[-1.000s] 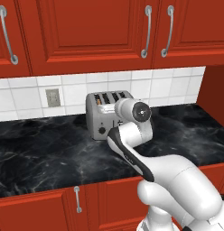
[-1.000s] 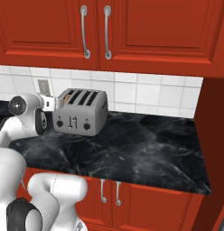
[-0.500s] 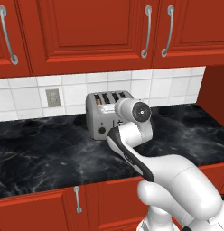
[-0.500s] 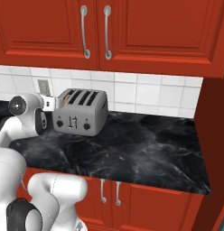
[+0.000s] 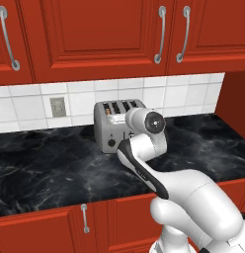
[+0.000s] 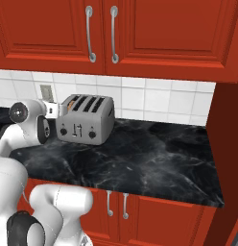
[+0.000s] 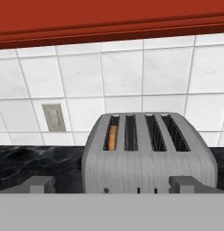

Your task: Start the toaster. Once the lever pops up, take the bread to the plate on the dining counter.

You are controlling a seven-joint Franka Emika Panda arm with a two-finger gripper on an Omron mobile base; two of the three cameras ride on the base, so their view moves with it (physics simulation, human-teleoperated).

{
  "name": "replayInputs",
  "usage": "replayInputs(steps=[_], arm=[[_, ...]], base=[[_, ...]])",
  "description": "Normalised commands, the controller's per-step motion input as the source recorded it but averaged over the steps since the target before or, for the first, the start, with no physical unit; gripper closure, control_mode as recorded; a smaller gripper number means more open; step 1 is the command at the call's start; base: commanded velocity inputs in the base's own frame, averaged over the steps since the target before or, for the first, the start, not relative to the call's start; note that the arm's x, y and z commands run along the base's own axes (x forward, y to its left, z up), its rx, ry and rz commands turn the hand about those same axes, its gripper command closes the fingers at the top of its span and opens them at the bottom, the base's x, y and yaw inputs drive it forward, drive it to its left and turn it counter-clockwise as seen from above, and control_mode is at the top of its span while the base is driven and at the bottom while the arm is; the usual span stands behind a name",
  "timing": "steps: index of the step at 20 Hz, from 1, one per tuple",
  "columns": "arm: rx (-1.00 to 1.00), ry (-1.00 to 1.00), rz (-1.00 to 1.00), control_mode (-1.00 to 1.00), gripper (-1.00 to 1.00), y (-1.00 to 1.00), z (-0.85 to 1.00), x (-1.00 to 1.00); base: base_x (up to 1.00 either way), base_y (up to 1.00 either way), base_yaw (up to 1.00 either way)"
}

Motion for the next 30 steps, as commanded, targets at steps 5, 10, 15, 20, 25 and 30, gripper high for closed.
replayInputs(steps=[5,10,15,20,25,30], arm=[[0.00,0.00,0.00,-1.00,-1.00,0.00,0.00,0.00],[0.00,0.00,0.00,-1.00,-1.00,0.00,0.00,0.00],[0.00,0.00,0.00,-1.00,-1.00,0.00,0.00,0.00],[0.00,0.00,0.00,-1.00,-1.00,0.00,0.00,0.00],[0.00,0.00,0.00,-1.00,-1.00,0.00,0.00,0.00],[0.00,0.00,0.00,-1.00,-1.00,0.00,0.00,0.00]], base=[[0.00,0.00,0.00],[0.00,0.00,0.00],[0.00,0.00,0.00],[0.00,0.00,0.00],[0.00,0.00,0.00],[0.00,0.00,0.00]])
